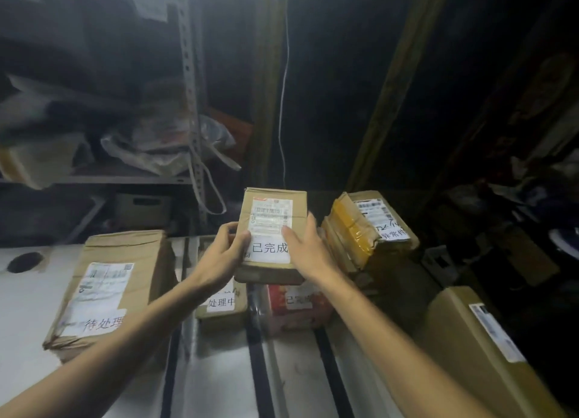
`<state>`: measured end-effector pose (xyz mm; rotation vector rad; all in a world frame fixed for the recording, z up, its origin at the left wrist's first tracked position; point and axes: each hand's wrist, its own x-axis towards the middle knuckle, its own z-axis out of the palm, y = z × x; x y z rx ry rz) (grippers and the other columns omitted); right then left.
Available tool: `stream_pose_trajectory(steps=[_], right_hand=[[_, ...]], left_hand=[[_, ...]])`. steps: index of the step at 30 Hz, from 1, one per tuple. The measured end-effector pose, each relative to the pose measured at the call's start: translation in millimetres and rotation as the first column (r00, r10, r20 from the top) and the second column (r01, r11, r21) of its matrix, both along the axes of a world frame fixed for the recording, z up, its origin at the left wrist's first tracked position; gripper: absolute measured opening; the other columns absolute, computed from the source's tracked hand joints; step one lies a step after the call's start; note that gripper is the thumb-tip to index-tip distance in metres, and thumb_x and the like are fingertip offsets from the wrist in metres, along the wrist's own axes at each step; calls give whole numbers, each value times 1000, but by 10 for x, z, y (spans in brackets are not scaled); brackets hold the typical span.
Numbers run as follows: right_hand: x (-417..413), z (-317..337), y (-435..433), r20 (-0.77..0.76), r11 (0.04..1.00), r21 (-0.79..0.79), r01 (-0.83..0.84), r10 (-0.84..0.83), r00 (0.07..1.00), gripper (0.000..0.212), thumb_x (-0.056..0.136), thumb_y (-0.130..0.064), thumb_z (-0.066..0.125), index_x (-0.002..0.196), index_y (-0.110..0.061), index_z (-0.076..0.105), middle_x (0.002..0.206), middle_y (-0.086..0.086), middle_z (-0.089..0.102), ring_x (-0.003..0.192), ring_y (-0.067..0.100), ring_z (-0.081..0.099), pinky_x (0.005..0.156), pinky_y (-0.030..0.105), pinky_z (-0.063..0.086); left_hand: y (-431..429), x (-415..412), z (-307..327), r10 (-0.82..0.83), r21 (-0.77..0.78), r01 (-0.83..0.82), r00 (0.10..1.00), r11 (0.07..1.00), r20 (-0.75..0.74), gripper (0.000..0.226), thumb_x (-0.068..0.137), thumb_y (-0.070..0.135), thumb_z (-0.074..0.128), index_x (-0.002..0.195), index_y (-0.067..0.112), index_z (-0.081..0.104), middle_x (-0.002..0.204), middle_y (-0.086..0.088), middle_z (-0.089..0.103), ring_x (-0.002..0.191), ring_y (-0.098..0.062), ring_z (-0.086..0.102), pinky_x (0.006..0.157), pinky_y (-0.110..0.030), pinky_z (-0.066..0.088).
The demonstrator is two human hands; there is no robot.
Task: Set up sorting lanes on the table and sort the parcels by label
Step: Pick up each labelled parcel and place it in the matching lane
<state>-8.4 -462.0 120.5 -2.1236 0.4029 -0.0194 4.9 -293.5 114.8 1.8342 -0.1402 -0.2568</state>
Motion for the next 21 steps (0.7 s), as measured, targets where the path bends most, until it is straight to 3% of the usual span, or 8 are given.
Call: stream_pose_trajectory(steps=[3, 7, 12, 18, 21], right_hand=[[-48, 33, -138, -13, 999, 50, -6, 6, 1000, 69, 100, -48, 49, 157, -31, 13, 155, 1, 41, 127, 21, 57, 98, 45, 55], [-20, -26, -358, -19, 999, 16, -28, 29, 999, 61, 104, -38, 47, 156, -23, 19, 150, -2, 47, 125, 20, 57, 95, 31, 52], [117, -94, -537, -47, 995, 17, -103, 104, 994, 69, 102, -43, 49, 158, -24, 14, 152, 1, 46, 127, 21, 56, 101, 44, 53], [251, -250, -702, -66, 987, -1, -159, 158, 985, 77, 90, -56, 46, 155, -27, 16, 154, 4, 43, 133, 27, 52, 103, 51, 50], [310, -320, -769, -94, 982, 1, -188, 188, 978, 74, 92, -53, 45, 155, -26, 17, 150, 1, 49, 130, 27, 54, 104, 52, 48]], left_hand=[[-153, -1, -43, -16, 6, 16, 1000, 1000, -12, 34, 100, 42, 44, 130, 26, 39, 119, 8, 59, 105, -10, 63, 94, -39, 52], [-336, -19, -65, -1, 32, 2, 1000, 999, -28, 36, 102, 39, 42, 133, 22, 38, 117, 9, 58, 106, -11, 61, 96, -41, 51], [-503, -24, -114, 79, 49, -77, 996, 996, -36, 36, 101, 42, 41, 133, 24, 40, 114, 9, 61, 105, -15, 64, 97, -46, 50], [-740, -18, -195, 165, 46, -162, 985, 986, -57, 38, 103, 38, 39, 135, 19, 41, 120, 1, 62, 103, -11, 62, 90, -34, 50], [-830, -35, -255, 199, 68, -196, 979, 978, -44, 35, 103, 36, 39, 134, 19, 41, 121, 2, 58, 100, -6, 58, 76, -19, 46]])
